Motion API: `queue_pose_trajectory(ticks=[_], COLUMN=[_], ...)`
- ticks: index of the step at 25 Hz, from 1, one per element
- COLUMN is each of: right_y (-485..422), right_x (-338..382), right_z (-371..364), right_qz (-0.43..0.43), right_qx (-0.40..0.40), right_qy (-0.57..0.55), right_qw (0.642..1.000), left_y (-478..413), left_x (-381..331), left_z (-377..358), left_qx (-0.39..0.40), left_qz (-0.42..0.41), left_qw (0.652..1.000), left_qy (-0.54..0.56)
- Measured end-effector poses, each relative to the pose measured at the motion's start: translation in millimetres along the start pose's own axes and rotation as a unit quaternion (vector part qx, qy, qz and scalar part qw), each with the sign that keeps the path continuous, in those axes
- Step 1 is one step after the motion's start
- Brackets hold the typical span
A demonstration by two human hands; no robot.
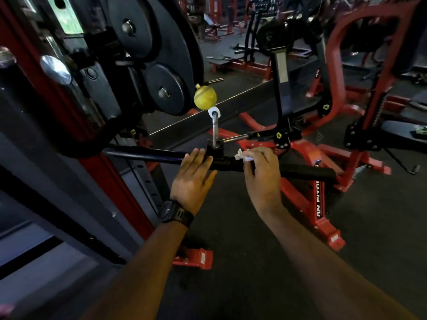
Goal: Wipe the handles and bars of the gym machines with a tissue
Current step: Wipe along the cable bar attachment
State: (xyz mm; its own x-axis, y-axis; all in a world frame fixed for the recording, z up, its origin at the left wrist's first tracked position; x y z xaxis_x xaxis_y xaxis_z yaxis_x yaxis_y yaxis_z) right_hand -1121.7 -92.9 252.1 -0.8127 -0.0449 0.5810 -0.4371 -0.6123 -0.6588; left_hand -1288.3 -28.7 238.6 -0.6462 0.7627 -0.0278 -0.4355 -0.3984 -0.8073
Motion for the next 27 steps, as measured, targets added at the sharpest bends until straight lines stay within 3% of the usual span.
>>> queue_pose_trajectory(ticks=[3,6,12,17,22,25,27], right_y=[-6,-11,-8,-13,-13,-39,-31], right_x=[-3,-2,10,3,3,-33,-19], right_z=[-14,-28,-27,-26,-27,1,-8], right_qz=[-0.007,-0.028,-0.005,-0.020,0.133,-0.005,0.004], right_qx=[0.028,0.059,0.043,0.051,0.112,0.040,0.039], right_qy=[0.040,0.094,0.175,0.133,0.130,0.123,0.130], right_qw=[0.999,0.993,0.984,0.990,0.976,0.992,0.991], left_y=[-4,-13,-9,-2,6,6,7], left_x=[-6,-7,-11,-14,-15,-15,-17], left_z=[-10,-22,-31,-28,-18,-22,-22], left_qx=[-0.003,-0.003,-0.041,-0.049,-0.058,-0.041,-0.037], left_qz=[-0.082,-0.109,-0.100,-0.074,-0.045,-0.021,-0.012], left_qw=[0.995,0.992,0.994,0.996,0.997,0.998,0.998], left_qy=[-0.053,-0.057,-0.018,-0.015,-0.026,-0.039,-0.044])
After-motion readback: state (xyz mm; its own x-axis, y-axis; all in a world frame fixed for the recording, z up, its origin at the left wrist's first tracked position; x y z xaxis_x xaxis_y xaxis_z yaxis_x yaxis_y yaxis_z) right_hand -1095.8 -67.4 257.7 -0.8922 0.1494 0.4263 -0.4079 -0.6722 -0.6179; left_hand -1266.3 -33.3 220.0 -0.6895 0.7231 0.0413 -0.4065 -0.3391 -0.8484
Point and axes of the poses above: each hand's wrist, its own y-axis away from the middle knuckle, its own z-axis out of the back of the hand, x = y × z, the point moved 10 cm from there along -y, towards the middle knuckle, and after that the axes turned 4 degrees about -z, right-handed, at the moved point
